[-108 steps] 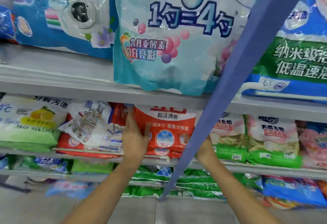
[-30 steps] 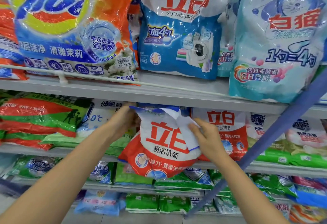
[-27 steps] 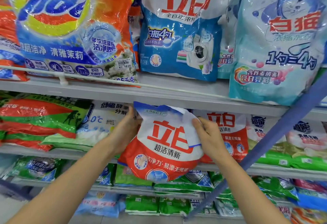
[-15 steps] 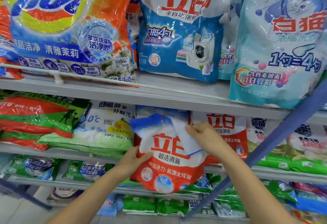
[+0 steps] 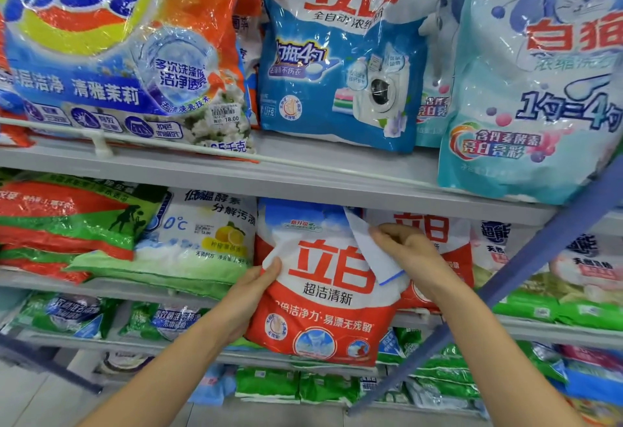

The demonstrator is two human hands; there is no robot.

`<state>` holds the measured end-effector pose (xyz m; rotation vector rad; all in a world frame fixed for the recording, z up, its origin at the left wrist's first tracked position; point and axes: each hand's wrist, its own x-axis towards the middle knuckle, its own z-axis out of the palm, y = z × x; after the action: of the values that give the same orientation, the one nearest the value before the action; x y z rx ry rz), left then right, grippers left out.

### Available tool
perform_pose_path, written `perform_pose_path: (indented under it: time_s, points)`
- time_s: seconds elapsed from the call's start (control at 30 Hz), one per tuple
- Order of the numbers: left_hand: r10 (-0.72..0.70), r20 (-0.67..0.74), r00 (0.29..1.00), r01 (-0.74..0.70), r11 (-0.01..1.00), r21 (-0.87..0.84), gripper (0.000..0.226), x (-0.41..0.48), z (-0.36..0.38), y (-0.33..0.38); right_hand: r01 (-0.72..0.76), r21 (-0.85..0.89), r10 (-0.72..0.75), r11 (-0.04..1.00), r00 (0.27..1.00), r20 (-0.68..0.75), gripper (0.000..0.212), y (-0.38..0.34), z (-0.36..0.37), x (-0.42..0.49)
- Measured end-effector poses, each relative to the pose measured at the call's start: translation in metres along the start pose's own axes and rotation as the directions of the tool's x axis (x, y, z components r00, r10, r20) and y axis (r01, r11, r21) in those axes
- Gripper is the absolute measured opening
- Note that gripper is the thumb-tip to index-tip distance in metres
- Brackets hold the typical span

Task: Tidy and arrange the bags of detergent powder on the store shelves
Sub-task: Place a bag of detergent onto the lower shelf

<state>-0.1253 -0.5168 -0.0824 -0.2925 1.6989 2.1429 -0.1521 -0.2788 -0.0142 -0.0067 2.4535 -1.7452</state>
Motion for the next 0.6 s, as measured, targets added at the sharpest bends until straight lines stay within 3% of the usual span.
perform_pose_path:
  time_s: [0.03,0.13,0.23,0.37,0.43,0.5,0.6]
  points:
    - [-0.002,-0.008,1.0,0.002,1.0,-0.021,0.029,-0.001,0.0,0.001,0.011,0.041,-0.012,0.999,1.0,0.016,0.013,0.006,-0.001,-0.002]
    - [0.01,-0.033,0.999,-0.013,0.996,-0.093,0.029,-0.001,-0.005,0.002,0.037,0.254,-0.082,0.966,0.982,0.171,0.053,0.029,-0.013,-0.008]
    - [0.028,-0.04,0.999,-0.033,0.989,-0.145,0.025,-0.002,-0.009,0.004,0.07,0.262,-0.135,0.962,0.962,0.238,0.071,0.037,-0.016,-0.014]
    - [0.027,0.006,1.0,-0.026,0.991,-0.131,0.026,-0.003,-0.005,0.004,0.136,0.077,-0.123,0.988,0.98,-0.158,0.014,0.028,0.003,-0.011]
    - [0.065,0.033,0.997,-0.059,0.985,-0.161,0.036,-0.006,-0.003,0.003,0.128,0.128,-0.084,0.983,0.948,-0.306,0.034,0.027,0.012,-0.008]
    - [0.139,0.058,0.989,-0.127,0.977,-0.17,0.049,-0.008,-0.003,0.005,0.106,0.223,-0.015,0.969,0.928,-0.373,0.036,0.023,0.016,-0.01]
    - [0.239,0.021,0.971,-0.237,0.968,-0.084,0.034,-0.011,-0.001,0.009,0.068,0.268,0.036,0.961,0.931,-0.363,0.033,0.026,0.017,-0.009]
